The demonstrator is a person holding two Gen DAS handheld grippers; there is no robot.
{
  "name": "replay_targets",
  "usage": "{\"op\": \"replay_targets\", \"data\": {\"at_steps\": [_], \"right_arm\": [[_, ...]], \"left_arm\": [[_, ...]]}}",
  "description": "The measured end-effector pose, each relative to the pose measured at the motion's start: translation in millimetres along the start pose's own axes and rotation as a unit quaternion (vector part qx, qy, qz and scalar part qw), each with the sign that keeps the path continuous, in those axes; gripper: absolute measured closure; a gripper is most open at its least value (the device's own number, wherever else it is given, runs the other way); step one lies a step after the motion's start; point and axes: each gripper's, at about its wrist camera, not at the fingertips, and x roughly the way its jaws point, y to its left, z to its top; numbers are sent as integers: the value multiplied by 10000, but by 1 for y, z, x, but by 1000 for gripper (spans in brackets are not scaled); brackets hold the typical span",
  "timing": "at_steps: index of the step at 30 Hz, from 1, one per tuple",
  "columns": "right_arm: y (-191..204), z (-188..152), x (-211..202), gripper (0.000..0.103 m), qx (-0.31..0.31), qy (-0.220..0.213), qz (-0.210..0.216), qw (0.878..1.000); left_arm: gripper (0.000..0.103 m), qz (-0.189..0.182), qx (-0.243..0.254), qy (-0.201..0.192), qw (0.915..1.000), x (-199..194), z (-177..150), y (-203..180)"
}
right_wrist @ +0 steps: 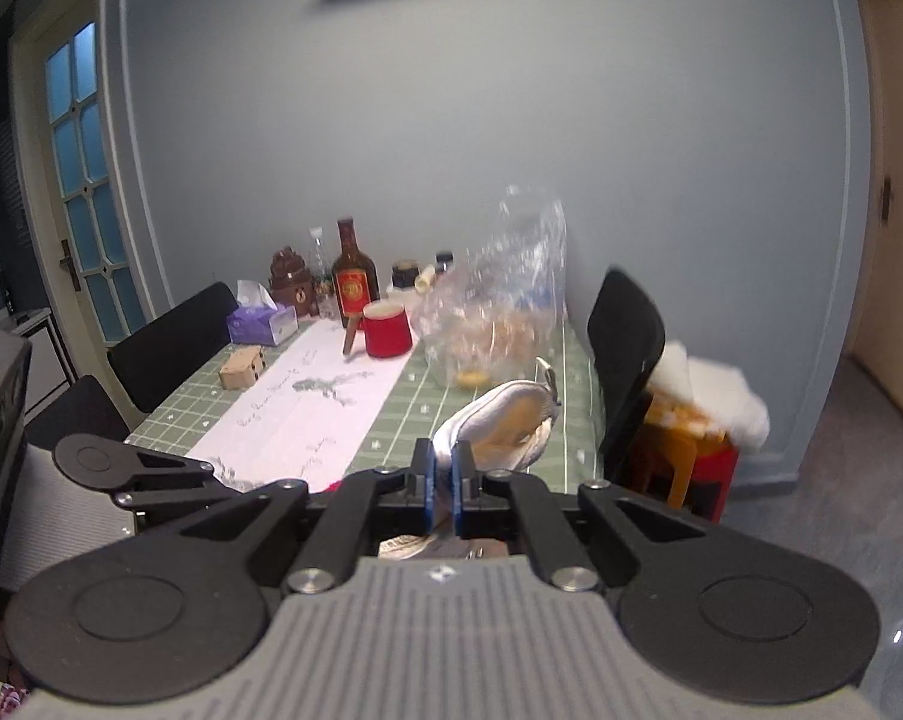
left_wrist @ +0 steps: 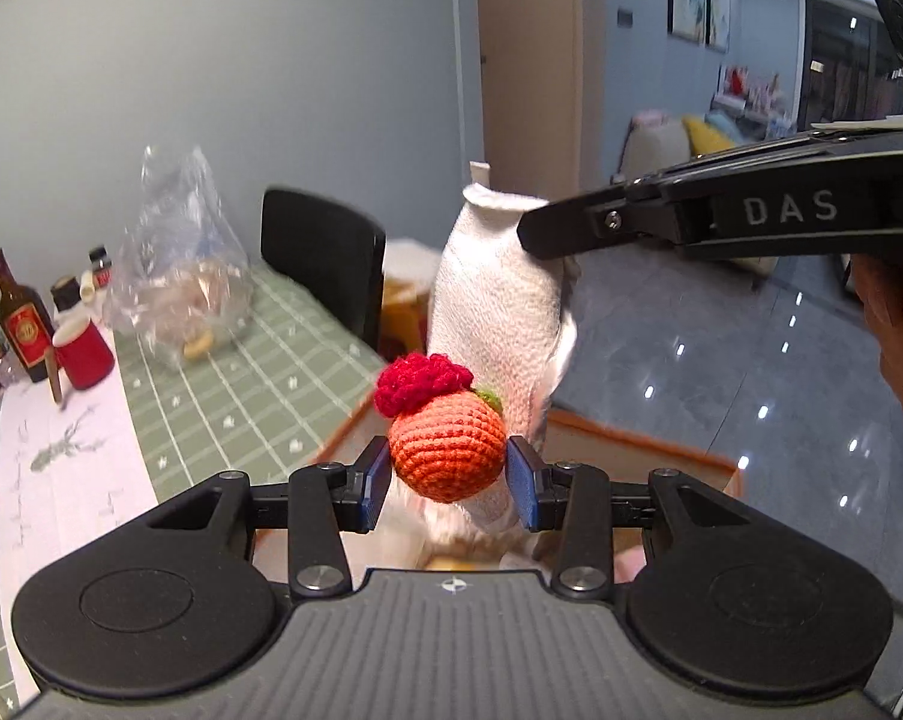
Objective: Organize soft objects
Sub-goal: 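Carry the crocheted fruit with the left tool while the right tool lifts the mitt over the box, then lower the mitt into the box with the right tool while the left tool lowers the fruit inside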
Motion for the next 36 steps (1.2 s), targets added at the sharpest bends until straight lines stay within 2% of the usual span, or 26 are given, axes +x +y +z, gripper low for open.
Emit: {"op": "replay_targets", "data": {"at_steps": [9,13,25,36], "right_arm": [[-28,-58,56,100,853,531,284,9945],[-34,-76,69,100,946,724,237,9926],[-42,-112,83,100,483,1342,-209,9896],[-44,-131,84,101,64,1716,-417,9843]], "left_arm": [[56,265,-34,633,9976,33,-27,1],[56,280,59,803,9964,39,-35,-5],[56,176,414,1339,9900,71,-57,-29],[56,-161,684,1764,9818,82,-67,-46]]}}
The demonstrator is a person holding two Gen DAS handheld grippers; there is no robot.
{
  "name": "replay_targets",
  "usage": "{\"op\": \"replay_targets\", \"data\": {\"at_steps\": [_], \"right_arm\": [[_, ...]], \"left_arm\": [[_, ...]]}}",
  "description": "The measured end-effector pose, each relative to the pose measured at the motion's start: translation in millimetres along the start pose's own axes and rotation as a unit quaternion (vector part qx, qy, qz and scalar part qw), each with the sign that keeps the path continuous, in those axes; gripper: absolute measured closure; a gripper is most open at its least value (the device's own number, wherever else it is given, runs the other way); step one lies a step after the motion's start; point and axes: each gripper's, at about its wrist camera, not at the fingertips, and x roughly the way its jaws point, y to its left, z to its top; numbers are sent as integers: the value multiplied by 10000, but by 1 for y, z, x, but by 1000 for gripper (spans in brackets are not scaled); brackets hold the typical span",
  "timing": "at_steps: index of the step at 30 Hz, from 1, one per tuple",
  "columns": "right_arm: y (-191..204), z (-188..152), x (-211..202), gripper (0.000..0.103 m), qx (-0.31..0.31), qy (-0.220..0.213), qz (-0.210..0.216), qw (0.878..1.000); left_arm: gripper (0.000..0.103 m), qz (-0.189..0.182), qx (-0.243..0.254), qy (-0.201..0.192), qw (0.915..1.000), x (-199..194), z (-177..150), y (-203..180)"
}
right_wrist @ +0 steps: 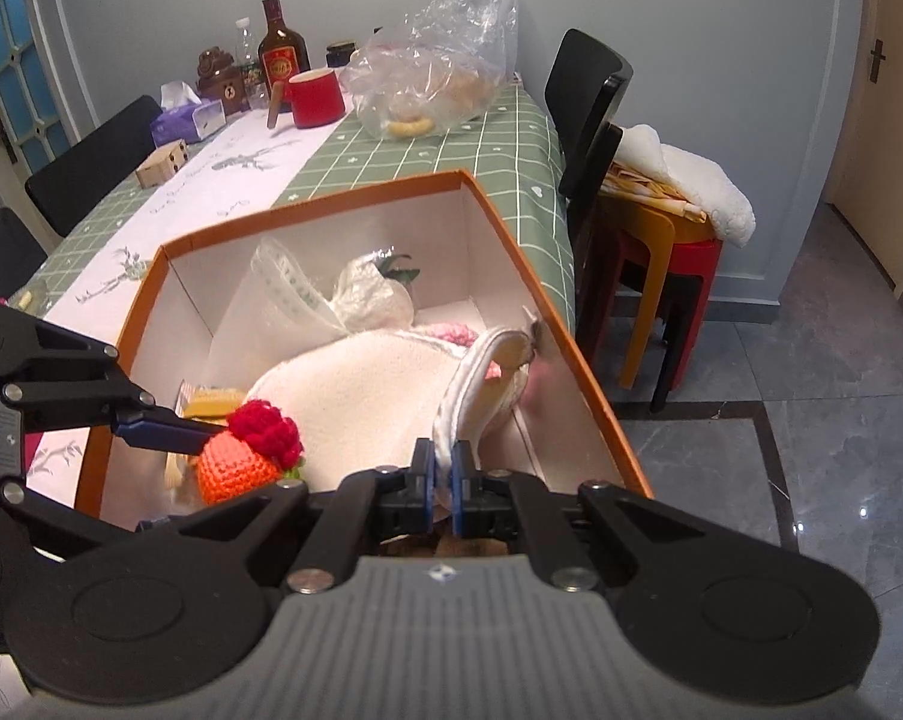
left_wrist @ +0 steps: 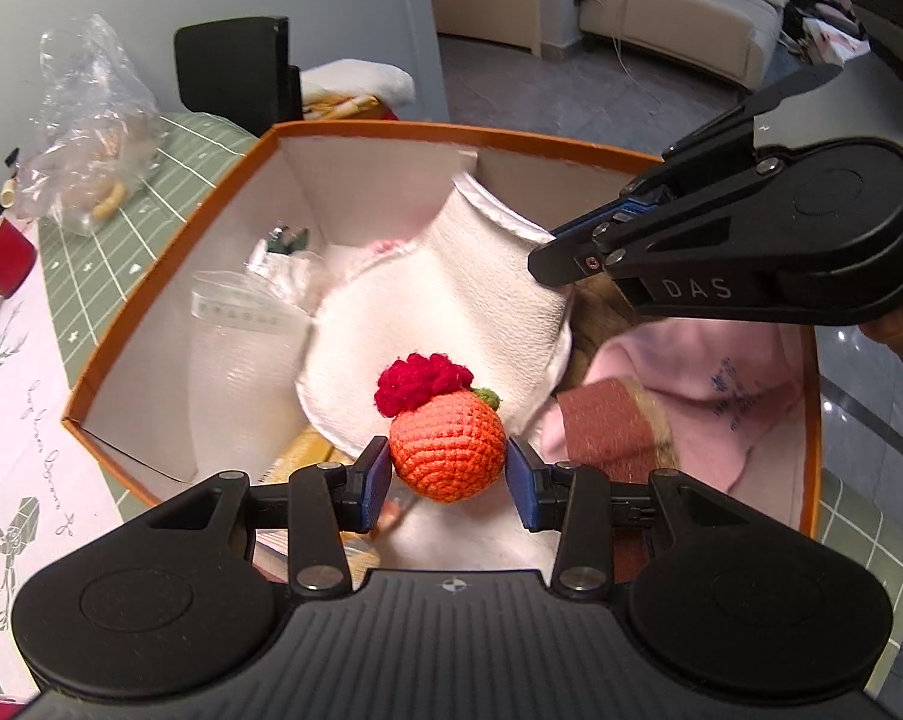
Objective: Organize soft objects
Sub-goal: 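Lower the mitt into the box with the right tool while the left tool lowers the fruit inside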
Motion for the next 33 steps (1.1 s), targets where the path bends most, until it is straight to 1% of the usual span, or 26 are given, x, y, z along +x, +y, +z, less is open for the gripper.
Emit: {"op": "replay_targets", "data": {"at_steps": [11,14,17,24,25,27,28,29,30,32,33], "right_arm": [[1,-14,0,100,-88,188,46,9998],[7,-16,2,100,-174,367,180,9990],[17,-16,3,100,-305,470,278,9980],[19,-15,8,100,-299,566,246,9976],[18,-15,8,100,-308,565,210,9977],[18,-15,9,99,-366,542,59,9978],[18,-15,9,96,-380,531,-4,9979],[17,-16,9,96,-377,503,-70,9980],[17,-17,9,96,-380,471,-127,9981],[16,-17,9,96,-379,421,-194,9982],[16,-18,8,96,-368,402,-223,9983]], "left_arm": [[56,-171,63,266,9995,8,-5,-7],[56,-213,112,463,9986,11,-5,-7],[56,-161,257,626,9976,13,-6,-7],[55,-98,248,687,9973,17,-7,-6],[51,-45,253,660,9975,18,-7,-7],[50,13,221,622,9978,19,-7,-8],[49,31,186,600,9980,20,-7,-8],[47,57,156,576,9982,20,-7,-9],[44,117,126,550,9983,19,-7,-9],[34,259,140,513,9983,18,-6,-10],[30,335,171,496,9981,16,-6,-10]]}}
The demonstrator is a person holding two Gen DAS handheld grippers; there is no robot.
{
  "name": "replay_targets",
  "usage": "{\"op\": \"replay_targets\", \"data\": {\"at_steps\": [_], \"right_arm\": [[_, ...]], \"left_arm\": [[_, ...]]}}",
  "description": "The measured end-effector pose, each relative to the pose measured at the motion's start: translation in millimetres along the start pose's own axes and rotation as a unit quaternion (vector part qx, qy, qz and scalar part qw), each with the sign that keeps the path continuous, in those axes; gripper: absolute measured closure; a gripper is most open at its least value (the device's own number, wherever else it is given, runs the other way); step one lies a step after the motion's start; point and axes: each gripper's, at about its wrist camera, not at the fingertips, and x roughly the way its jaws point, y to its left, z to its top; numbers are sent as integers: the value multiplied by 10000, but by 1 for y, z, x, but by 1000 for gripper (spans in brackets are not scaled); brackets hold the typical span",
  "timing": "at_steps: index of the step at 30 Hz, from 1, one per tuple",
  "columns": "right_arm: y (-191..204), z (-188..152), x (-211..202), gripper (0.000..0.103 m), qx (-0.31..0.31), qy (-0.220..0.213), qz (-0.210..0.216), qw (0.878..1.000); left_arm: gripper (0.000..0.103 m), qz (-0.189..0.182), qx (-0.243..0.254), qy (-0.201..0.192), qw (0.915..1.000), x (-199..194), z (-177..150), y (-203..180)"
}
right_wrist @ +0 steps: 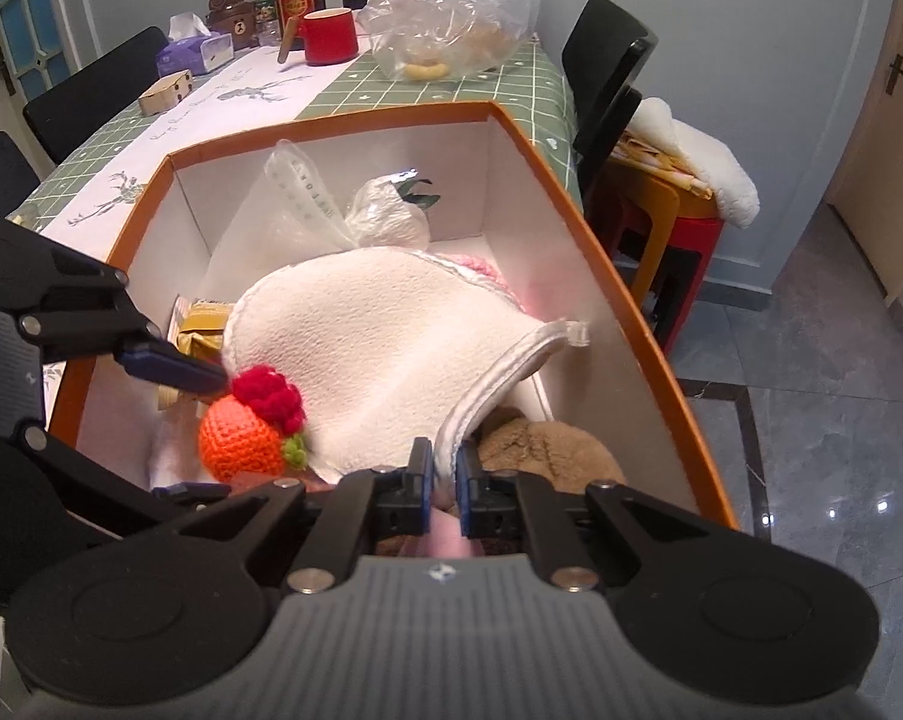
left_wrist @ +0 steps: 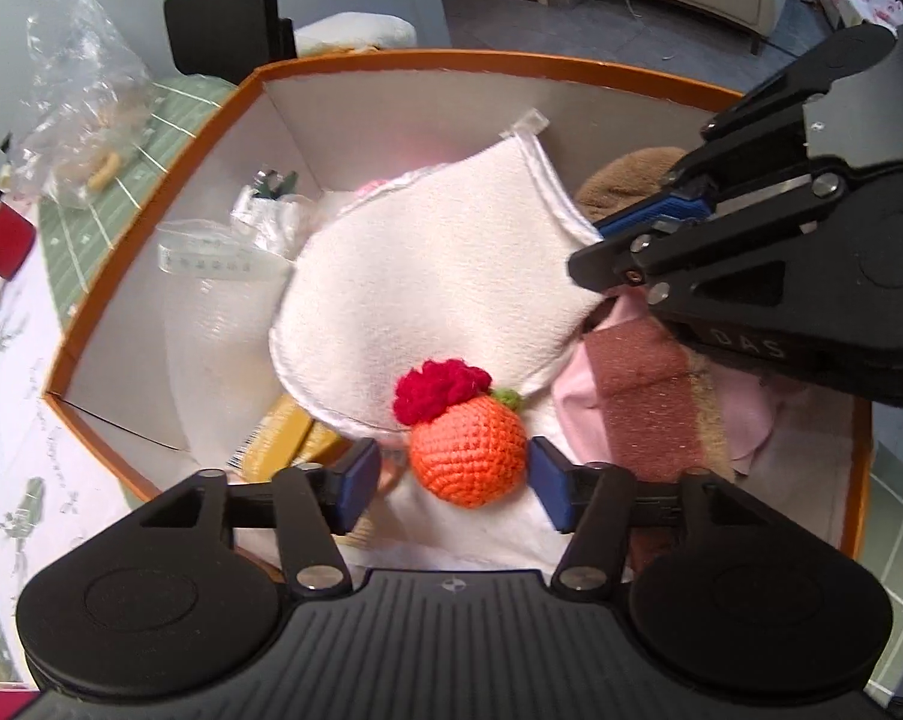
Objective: Organize soft objects
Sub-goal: 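Lower the mitt into the box with the right tool while the left tool lowers the fruit inside, then open the left tool to release the fruit while the right tool releases the mitt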
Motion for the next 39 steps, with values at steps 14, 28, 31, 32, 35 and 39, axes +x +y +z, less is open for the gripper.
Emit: {"op": "replay_targets", "data": {"at_steps": [14,28,31,32,35,39], "right_arm": [[29,-1,-24,68,-831,-275,-913,9920],[71,15,16,66,-281,-533,-744,9954],[62,14,12,64,40,-504,-545,9972],[59,14,9,64,151,-519,-469,9974],[51,11,-1,63,386,-568,-341,9971],[41,8,-17,61,497,-692,-318,9959]], "left_arm": [[18,331,-67,-273,9991,-33,-1,7],[18,624,-144,-226,9977,-59,-25,18],[18,463,-299,-269,9981,-56,-24,18],[18,393,-350,-284,9982,-53,-23,16],[16,705,-346,-212,9967,-41,-20,10],[16,839,-669,-142,9941,-28,-18,18]]}}
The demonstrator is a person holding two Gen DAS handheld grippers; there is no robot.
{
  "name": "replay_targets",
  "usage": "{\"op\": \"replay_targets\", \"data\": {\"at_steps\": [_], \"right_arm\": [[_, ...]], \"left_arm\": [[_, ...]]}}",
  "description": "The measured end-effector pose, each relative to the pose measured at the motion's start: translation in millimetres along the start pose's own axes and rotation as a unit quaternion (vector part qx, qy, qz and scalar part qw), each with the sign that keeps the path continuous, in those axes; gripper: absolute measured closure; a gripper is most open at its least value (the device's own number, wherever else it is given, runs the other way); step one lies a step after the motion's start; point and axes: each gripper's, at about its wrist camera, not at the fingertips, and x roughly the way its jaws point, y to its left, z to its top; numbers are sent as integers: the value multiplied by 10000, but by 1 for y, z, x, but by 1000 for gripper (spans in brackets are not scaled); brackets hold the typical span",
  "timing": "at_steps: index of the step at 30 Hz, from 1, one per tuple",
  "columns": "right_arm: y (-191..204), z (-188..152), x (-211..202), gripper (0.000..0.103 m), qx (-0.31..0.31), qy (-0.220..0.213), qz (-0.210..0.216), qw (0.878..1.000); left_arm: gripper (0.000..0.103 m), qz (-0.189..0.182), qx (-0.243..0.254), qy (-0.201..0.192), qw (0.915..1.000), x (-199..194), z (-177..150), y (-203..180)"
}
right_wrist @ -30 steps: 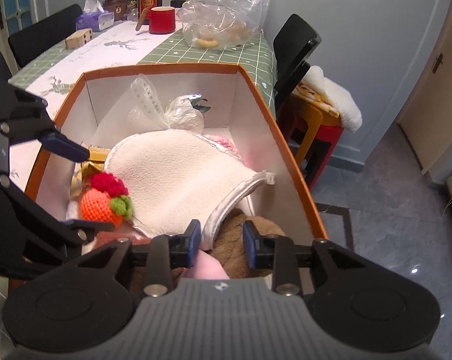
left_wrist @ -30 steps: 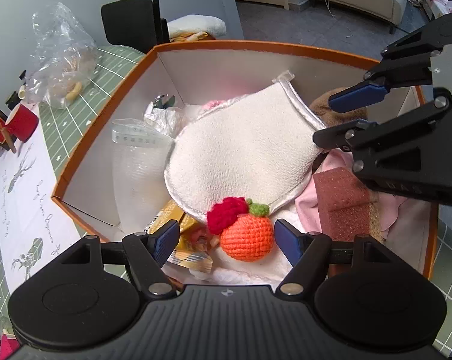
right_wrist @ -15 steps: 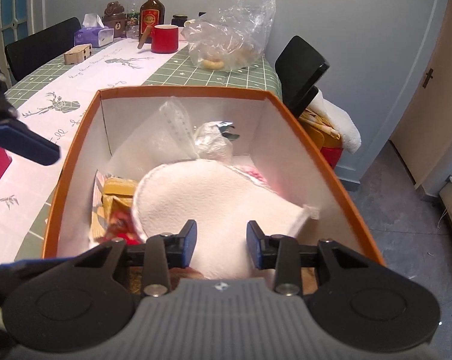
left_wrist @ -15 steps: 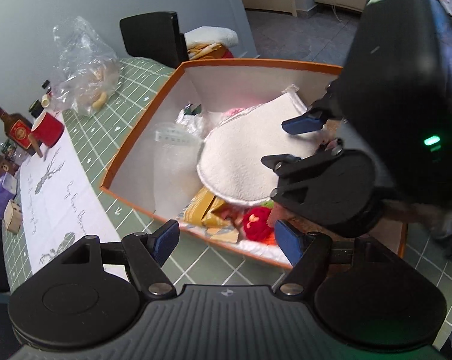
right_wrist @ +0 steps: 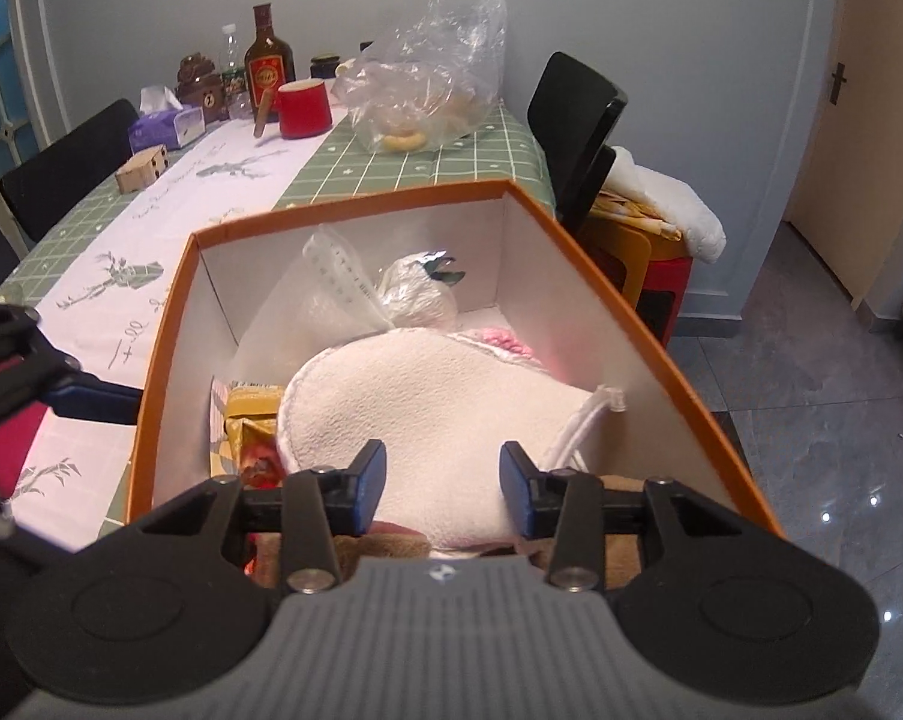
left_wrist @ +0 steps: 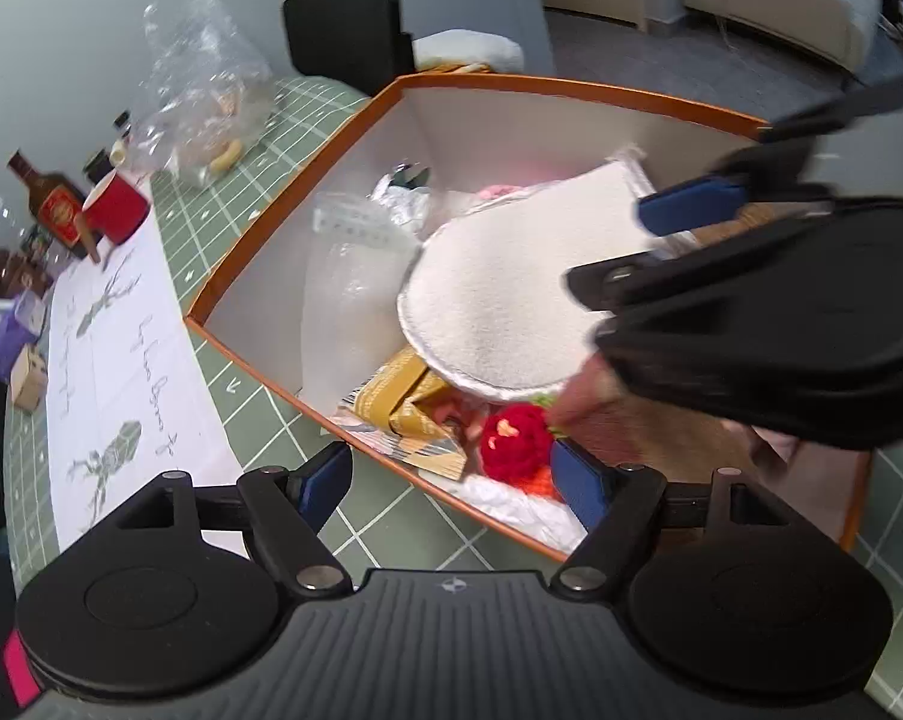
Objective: Organize soft objects
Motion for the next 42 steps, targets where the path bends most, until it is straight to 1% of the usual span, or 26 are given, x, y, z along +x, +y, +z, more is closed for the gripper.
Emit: {"op": "replay_targets", "data": {"at_steps": [1,2,3,6,8,11,14,16,18,20,21,22,24,28,33,36,38,40,42], "right_arm": [[-3,0,-4,60,30,-35,17,10000],[-5,0,-7,60,35,-62,20,10000],[-8,0,-11,59,24,-90,28,10000],[-15,0,-20,58,-19,-127,23,9999],[-16,1,-24,57,-93,-117,-18,9999],[-16,2,-31,56,-180,-89,-67,9998],[-12,3,-43,51,-242,-92,-84,9996],[-6,5,-54,41,-289,-134,-92,9995],[0,6,-69,34,-311,-212,-131,9992],[5,8,-85,28,-280,-292,-246,9989],[7,8,-93,21,-246,-339,-342,9985],[10,7,-102,12,-209,-409,-427,9980],[14,6,-119,5,-137,-575,-551,9967],[19,-1,-137,3,166,-735,-637,9951],[26,-15,-142,3,632,-727,-678,9930],[31,-28,-140,3,783,-708,-740,9917],[33,-36,-136,3,848,-681,-790,9909],[34,-44,-132,3,937,-646,-839,9900],[34,-49,-128,3,970,-607,-876,9896]], "left_arm": [[21,31,-114,6,9999,2,1,5],[28,64,-251,5,9997,2,2,10],[30,68,-361,-25,9993,0,2,15],[29,30,-443,-187,9988,-12,5,25],[23,47,-390,-273,9989,-20,7,29],[22,-3,-387,-349,9986,-32,11,32],[22,-86,-436,-461,9979,-45,12,32],[21,-186,-548,-569,9967,-54,11,34],[20,-292,-728,-686,9946,-65,9,36],[17,-338,-943,-781,9919,-74,6,39],[16,-352,-1067,-820,9903,-79,5,41],[15,-380,-1184,-860,9885,-83,3,44],[15,-482,-1386,-952,9846,-91,-3,48],[15,-629,-1647,-1059,9786,-102,-16,50],[14,-595,-1887,-1085,9742,-105,-31,49],[13,-541,-1987,-972,9737,-99,-40,46],[13,-574,-2048,-892,9730,-94,-49,44],[13,-624,-2022,-896,9732,-89,-56,42],[11,-645,-1891,-874,9759,-84,-61,38]]}}
